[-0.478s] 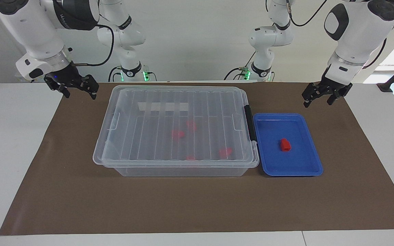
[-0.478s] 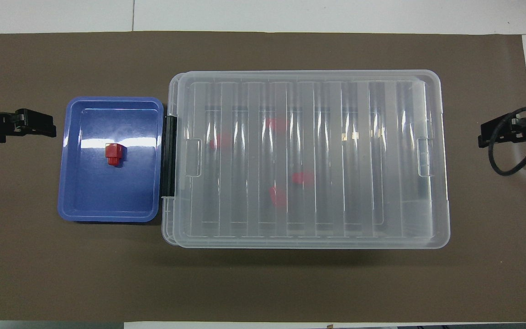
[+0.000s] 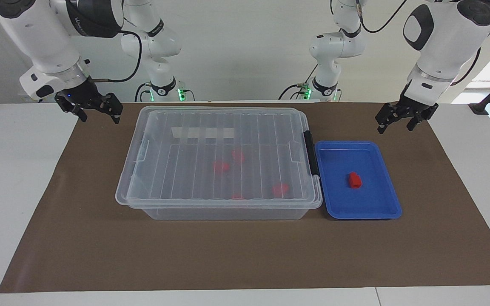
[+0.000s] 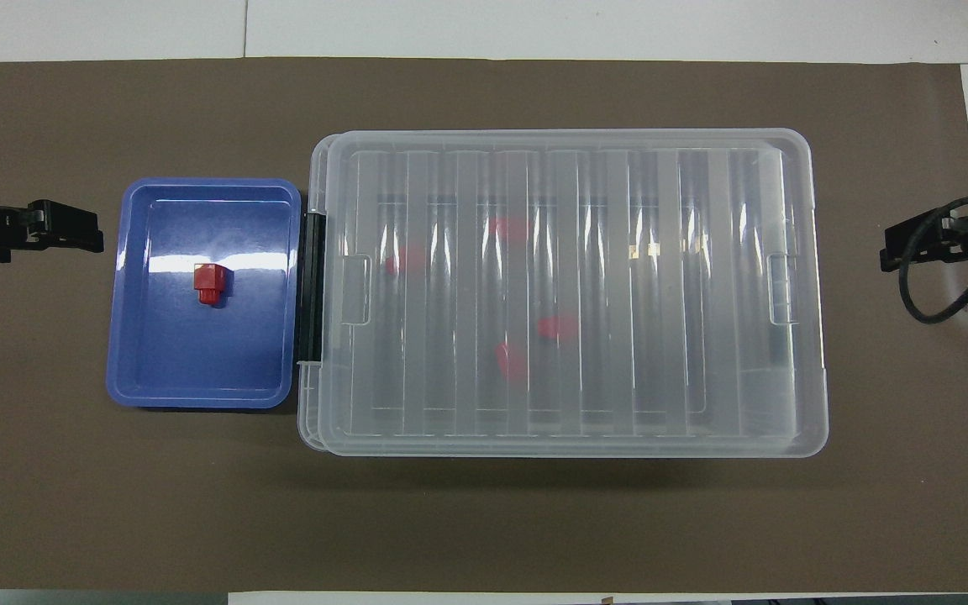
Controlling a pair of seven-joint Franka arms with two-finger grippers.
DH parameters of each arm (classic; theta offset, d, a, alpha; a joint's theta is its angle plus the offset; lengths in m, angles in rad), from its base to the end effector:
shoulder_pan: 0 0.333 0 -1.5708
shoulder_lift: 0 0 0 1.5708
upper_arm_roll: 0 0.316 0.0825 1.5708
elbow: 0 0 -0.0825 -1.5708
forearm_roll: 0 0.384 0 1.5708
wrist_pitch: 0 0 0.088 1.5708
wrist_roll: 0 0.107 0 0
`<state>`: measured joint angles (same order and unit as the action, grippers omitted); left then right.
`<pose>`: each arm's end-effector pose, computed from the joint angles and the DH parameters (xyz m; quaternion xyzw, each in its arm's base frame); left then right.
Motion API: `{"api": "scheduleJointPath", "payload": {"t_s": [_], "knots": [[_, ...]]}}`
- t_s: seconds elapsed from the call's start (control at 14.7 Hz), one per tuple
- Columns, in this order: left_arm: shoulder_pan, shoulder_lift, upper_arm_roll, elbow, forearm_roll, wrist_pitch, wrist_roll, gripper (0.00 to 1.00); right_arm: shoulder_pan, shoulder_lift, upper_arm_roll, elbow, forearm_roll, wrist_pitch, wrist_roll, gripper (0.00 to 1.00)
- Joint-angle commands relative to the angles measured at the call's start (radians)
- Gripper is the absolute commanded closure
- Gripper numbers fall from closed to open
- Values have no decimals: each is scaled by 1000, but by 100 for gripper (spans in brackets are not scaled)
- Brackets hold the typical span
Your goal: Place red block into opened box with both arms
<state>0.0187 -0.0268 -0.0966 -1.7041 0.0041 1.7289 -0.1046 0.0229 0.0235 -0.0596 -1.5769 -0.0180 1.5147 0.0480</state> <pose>0.5563 -0.0437 0.5899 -0.9996 -0.0131 -0.0259 0.0010 0.5543 -0.0220 0.6040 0.9981 -0.0424 -0.0428 0.0099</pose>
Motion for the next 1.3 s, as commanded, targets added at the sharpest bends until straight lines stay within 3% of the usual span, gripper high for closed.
{"api": "scheduleJointPath", "payload": {"t_s": [0.0,0.27,0.68,0.82,1.23], "knots": [[9,-9,-5,-3,14,-14,2,0,-9,-20,1,-23,15,-5,-17,0],[9,-9,-5,-3,14,-14,2,0,14,-65,9,-166,26,172,-28,0],[9,-9,-5,-3,14,-14,2,0,78,10,14,-221,24,314,105,0],[9,-9,-5,-3,14,-14,2,0,81,4,12,-291,24,363,102,0],[9,-9,-5,-3,14,-14,2,0,71,-19,12,-365,24,383,63,0]]}}
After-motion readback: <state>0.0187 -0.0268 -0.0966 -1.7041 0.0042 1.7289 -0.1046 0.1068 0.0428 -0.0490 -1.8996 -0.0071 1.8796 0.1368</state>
